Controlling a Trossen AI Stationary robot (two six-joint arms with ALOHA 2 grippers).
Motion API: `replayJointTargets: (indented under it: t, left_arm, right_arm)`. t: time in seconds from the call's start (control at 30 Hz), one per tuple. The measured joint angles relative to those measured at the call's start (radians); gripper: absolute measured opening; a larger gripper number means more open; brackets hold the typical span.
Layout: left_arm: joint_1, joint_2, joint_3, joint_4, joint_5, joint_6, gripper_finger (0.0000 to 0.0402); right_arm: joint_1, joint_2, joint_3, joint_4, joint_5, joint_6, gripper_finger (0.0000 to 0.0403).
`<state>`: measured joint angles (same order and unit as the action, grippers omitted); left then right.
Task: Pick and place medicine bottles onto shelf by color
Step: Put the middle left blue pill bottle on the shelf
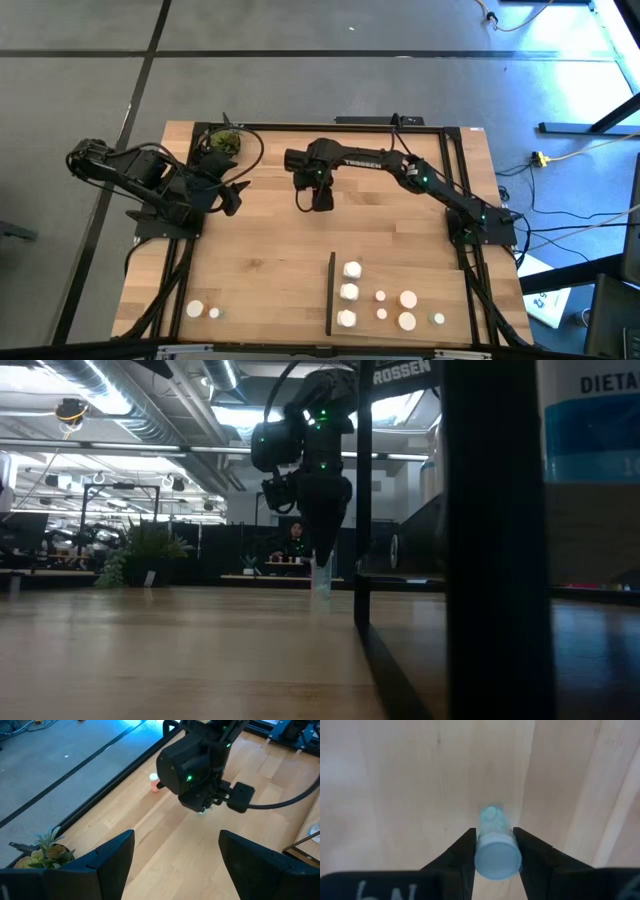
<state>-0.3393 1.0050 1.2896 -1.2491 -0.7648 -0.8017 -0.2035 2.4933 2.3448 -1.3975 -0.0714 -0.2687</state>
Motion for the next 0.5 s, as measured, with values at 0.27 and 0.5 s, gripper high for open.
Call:
replayJointTargets:
  t: [0.27, 0.5]
  left_arm:
    - [0.0, 0.0, 0.0, 0.0, 0.0, 0.0, 0.0284]
    - [0.0, 0.0, 0.0, 0.001, 0.0, 0.008, 0.0284]
  right_arm:
    - [0.025, -0.09, 0.01, -0.055, 0.0, 0.01, 0.0119]
    - [0.051, -0.241, 0.011, -0.115, 0.005, 0.119, 0.0121]
